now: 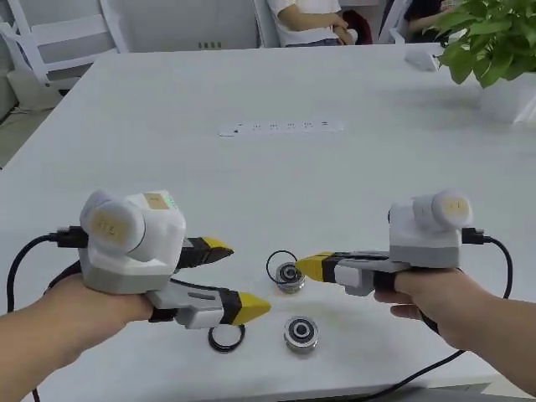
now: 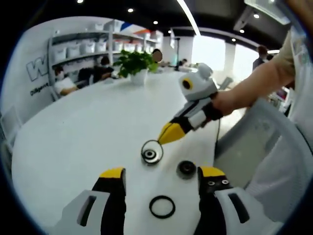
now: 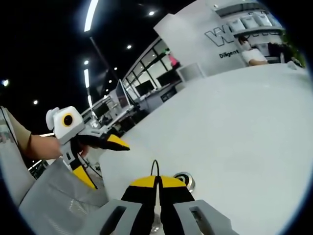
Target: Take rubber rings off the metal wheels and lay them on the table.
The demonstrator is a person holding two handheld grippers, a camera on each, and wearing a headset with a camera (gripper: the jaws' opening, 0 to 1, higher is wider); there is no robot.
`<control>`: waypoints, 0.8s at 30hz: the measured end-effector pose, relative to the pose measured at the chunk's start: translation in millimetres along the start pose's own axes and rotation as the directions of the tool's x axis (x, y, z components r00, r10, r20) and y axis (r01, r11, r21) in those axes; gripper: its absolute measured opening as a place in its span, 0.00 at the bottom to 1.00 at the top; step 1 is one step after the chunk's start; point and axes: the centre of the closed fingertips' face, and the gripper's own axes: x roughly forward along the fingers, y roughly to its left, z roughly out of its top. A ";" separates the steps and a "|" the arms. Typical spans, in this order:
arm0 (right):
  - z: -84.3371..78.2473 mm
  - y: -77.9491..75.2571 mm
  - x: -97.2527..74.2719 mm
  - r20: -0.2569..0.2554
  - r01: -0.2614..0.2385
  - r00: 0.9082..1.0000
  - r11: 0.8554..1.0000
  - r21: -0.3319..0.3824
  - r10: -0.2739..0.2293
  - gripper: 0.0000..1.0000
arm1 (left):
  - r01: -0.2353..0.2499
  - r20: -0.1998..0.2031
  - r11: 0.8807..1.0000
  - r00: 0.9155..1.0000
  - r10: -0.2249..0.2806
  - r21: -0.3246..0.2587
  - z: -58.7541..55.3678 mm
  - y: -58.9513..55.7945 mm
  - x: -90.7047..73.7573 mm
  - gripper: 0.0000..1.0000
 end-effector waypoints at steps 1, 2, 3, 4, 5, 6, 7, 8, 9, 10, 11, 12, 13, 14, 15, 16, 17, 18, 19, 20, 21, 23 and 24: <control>-0.3 1.7 0.8 -0.003 -0.004 1.000 1.000 -0.001 0.004 0.00 | -0.001 0.002 1.000 1.000 0.001 -0.003 -1.0 0.0 -3.0 0.62; -0.3 3.5 1.6 -0.006 -0.009 1.000 1.000 -0.002 0.009 0.00 | -0.002 0.005 1.000 1.000 0.002 -0.005 -1.5 -0.2 -5.0 0.62; -0.3 4.0 1.8 -0.007 -0.010 1.000 1.000 -0.003 0.010 0.00 | -0.003 0.007 1.000 1.000 0.003 -0.007 -1.8 -0.4 -7.0 0.63; 0.0 6.0 2.5 -0.011 -0.015 1.000 1.000 -0.007 0.015 0.00 | -0.003 0.009 1.000 1.000 0.003 -0.009 -2.6 -0.8 -10.0 0.63; 0.3 5.4 2.0 -0.015 -0.019 1.000 1.000 -0.008 0.019 0.00 | -0.005 0.012 1.000 1.000 0.005 -0.009 -3.1 -0.9 -12.9 0.63; 0.5 5.8 2.2 -0.017 -0.020 1.000 1.000 -0.010 0.020 0.00 | -0.006 0.014 1.000 1.000 0.006 -0.009 -3.3 -1.0 -14.7 0.64; 0.6 6.9 2.7 -0.018 -0.022 1.000 1.000 -0.012 0.022 0.00 | -0.008 0.015 1.000 1.000 0.008 -0.009 -4.2 -1.1 -17.3 0.64; 0.6 7.5 3.2 -0.020 -0.024 1.000 1.000 -0.013 0.024 0.00 | -0.009 0.015 1.000 1.000 0.009 -0.010 -5.0 -1.2 -19.0 0.64; 0.4 9.0 4.0 -0.023 -0.029 0.999 1.000 -0.011 0.028 0.00 | -0.009 0.016 1.000 1.000 0.009 -0.011 -5.8 -1.3 -20.5 0.64; 0.2 9.8 4.7 -0.026 -0.031 0.999 0.999 -0.011 0.030 0.00 | -0.011 0.015 1.000 1.000 0.011 -0.011 -7.3 -0.6 -22.8 0.65; -0.2 11.3 5.6 -0.029 -0.034 0.999 0.999 -0.012 0.034 0.00 | -0.013 0.016 1.000 1.000 0.013 -0.010 -8.1 -0.3 -24.4 0.65; -0.4 12.3 6.3 -0.032 -0.037 0.999 0.999 -0.012 0.037 0.00 | -0.015 0.016 1.000 1.000 0.015 -0.009 -8.8 0.0 -25.8 0.65; -0.8 13.5 6.9 -0.035 -0.041 0.999 0.999 -0.012 0.040 0.00 | -0.016 0.016 1.000 1.000 0.016 -0.009 -9.5 0.2 -27.2 0.65; -1.2 15.2 8.0 -0.039 -0.045 0.998 0.999 -0.012 0.045 0.00 | -0.018 0.014 1.000 1.000 0.018 -0.008 -10.6 -0.2 -29.5 0.66; -1.6 17.3 9.1 -0.044 -0.051 0.998 0.999 -0.012 0.050 0.00 | -0.020 0.014 1.000 1.000 0.020 -0.006 -11.3 -0.2 -31.0 0.66; -1.7 18.7 9.9 -0.048 -0.055 0.997 0.998 -0.013 0.054 0.00 | -0.021 0.012 1.000 1.000 0.021 -0.004 -12.7 0.1 -33.0 0.66; -1.6 20.0 10.6 -0.050 -0.058 0.997 0.998 -0.014 0.057 0.00 | -0.020 0.010 1.000 1.000 0.020 -0.003 -13.8 -0.1 -34.1 0.67; -1.4 22.2 11.9 -0.055 -0.065 0.996 0.998 -0.015 0.065 0.00 | -0.021 0.004 1.000 1.000 0.021 -0.005 -15.7 -0.1 -36.1 0.67; -1.4 23.7 12.6 -0.058 -0.071 0.996 0.997 -0.014 0.070 0.00 | -0.021 0.005 1.000 1.000 0.021 -0.006 -16.4 -0.2 -37.5 0.68; -1.3 25.8 14.0 -0.061 -0.078 0.995 0.997 -0.011 0.077 0.00 | -0.022 0.007 1.000 1.000 0.022 -0.009 -17.4 -0.2 -39.7 0.68; -1.5 27.0 14.8 -0.064 -0.081 0.995 0.997 -0.011 0.080 0.00 | -0.023 0.009 1.000 1.000 0.023 -0.013 -17.9 -0.1 -41.0 0.68; -2.9 30.9 17.2 -0.075 -0.095 0.993 0.995 -0.008 0.094 0.00 | -0.027 0.013 0.999 1.000 0.027 -0.019 -19.3 0.5 -44.3 0.68; -3.7 32.4 18.1 -0.081 -0.100 0.992 0.995 -0.007 0.099 0.00 | -0.029 0.013 0.999 0.999 0.030 -0.021 -20.1 0.7 -45.4 0.68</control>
